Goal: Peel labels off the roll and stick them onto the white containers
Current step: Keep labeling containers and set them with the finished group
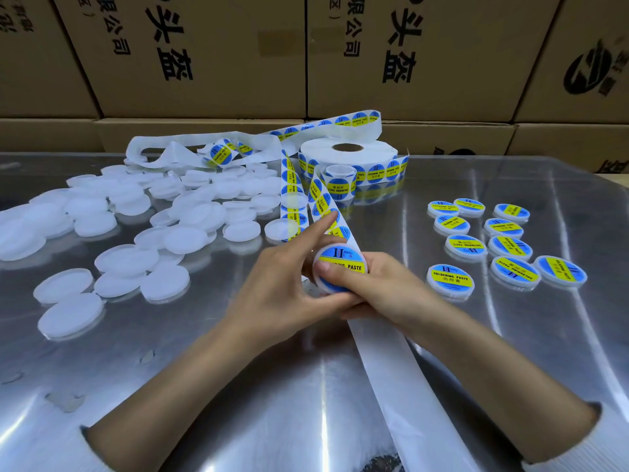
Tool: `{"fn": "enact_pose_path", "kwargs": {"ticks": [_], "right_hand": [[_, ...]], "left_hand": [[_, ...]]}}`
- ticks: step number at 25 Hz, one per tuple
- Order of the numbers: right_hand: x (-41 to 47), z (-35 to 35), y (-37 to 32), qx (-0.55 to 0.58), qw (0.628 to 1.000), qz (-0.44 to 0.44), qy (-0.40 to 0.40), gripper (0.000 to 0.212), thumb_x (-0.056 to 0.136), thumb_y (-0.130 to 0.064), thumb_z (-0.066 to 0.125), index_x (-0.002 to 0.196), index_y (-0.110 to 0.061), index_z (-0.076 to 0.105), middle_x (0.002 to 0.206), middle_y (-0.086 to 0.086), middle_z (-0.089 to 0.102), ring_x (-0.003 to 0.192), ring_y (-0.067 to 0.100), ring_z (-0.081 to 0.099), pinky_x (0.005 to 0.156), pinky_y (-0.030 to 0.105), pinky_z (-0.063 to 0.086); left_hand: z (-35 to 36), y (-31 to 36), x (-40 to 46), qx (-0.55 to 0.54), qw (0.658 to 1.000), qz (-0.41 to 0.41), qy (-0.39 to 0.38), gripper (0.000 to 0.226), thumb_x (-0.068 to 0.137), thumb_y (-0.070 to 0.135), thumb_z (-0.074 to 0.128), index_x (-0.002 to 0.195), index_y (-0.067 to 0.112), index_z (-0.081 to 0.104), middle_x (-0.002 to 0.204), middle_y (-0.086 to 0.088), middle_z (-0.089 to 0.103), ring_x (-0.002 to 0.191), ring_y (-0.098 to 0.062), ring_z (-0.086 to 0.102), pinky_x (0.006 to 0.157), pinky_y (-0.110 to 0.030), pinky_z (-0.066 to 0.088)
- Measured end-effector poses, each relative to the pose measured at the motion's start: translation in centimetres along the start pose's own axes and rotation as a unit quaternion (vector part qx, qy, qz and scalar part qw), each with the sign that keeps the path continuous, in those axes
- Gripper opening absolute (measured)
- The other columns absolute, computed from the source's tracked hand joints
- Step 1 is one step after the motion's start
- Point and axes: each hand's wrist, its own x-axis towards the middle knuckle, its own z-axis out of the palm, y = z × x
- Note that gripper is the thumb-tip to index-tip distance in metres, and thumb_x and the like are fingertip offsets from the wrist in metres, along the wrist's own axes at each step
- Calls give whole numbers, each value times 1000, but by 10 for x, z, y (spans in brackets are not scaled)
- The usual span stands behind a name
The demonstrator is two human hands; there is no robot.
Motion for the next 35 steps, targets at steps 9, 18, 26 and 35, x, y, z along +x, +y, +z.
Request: {"fn": "enact_pose_path", "kwargs": {"ticks": [9, 18, 26, 35], "right_hand": [[3, 1, -2, 117, 987, 65, 84, 56, 96, -53, 36, 77, -10, 66, 57, 12, 68, 45, 24, 65, 46, 24, 53], [7, 4, 0, 176, 977, 39, 117, 46, 99, -41, 33, 75, -17, 64, 44, -1, 57, 41, 11, 60, 43, 15, 45], [9, -15, -1, 9, 978, 21, 207, 68, 100, -41, 35, 39, -16, 52, 36, -2, 49, 30, 8, 37, 35, 10, 32], [19, -62, 19, -257, 928, 114, 244, 44, 96, -49, 40, 84, -10, 54, 59, 3, 61, 51, 18, 50, 53, 27, 42]], "left_hand": [[3, 1, 0, 90, 992, 5, -83, 63, 88, 49, 53, 142, 20, 40, 145, 8, 43, 133, 4, 36, 111, -19, 29], [6, 6, 1, 103, 992, 74, -10, 33, 89, 14, 55, 121, 10, 63, 126, 0, 61, 123, -13, 54, 104, -29, 42], [0, -2, -3, 186, 970, 141, 62, 5, 75, 20, 74, 78, 20, 77, 72, 6, 73, 65, -13, 68, 53, -30, 54], [-13, -37, 1, 305, 936, -154, -78, 49, 81, 59, 56, 124, 37, 52, 129, 19, 54, 120, -9, 49, 89, -34, 47]]}}
